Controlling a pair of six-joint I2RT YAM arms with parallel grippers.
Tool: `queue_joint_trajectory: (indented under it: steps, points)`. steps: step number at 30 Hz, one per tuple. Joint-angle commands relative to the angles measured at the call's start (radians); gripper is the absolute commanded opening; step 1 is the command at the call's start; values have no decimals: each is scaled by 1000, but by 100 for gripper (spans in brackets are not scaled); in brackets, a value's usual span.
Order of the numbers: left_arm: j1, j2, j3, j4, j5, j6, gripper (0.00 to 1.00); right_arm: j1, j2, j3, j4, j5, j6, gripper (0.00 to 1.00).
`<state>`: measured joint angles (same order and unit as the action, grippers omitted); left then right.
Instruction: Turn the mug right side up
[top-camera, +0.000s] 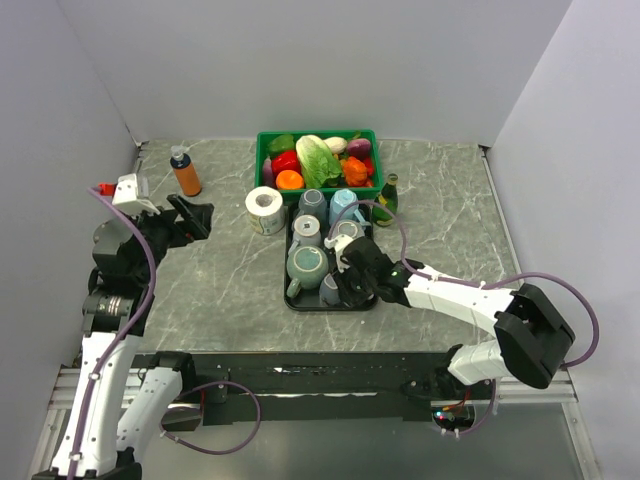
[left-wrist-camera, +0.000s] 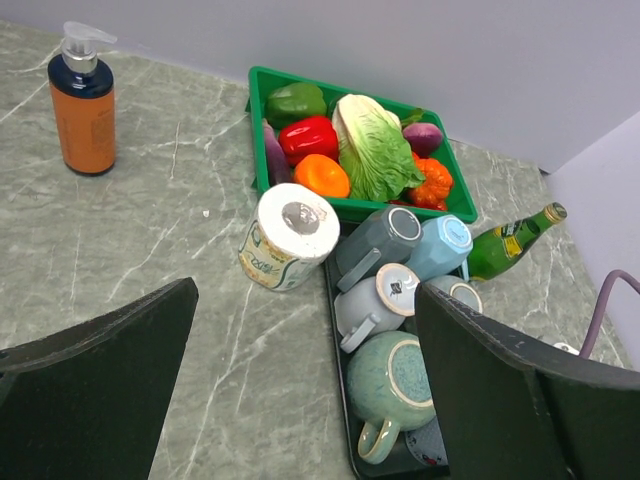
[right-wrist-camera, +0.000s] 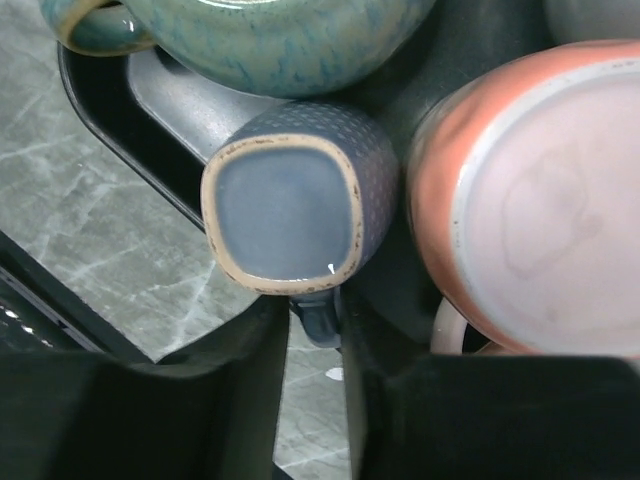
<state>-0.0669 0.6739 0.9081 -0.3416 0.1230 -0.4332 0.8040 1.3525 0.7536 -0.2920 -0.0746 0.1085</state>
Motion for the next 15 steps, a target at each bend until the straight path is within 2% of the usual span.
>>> queue_joint_trajectory:
  steps: [1,3,7,15]
  points:
    - [-1,-56,-17,47,-10,-10,96,4,8,49,21,41,-18,27]
    - [-1,-80,-28,68,-5,-10,96,6,7,47,17,44,-18,20]
    - [-1,-114,-43,98,4,-19,96,9,5,50,8,55,-23,0]
    - [-1,-126,-41,115,44,-52,96,17,-84,92,-93,27,2,0]
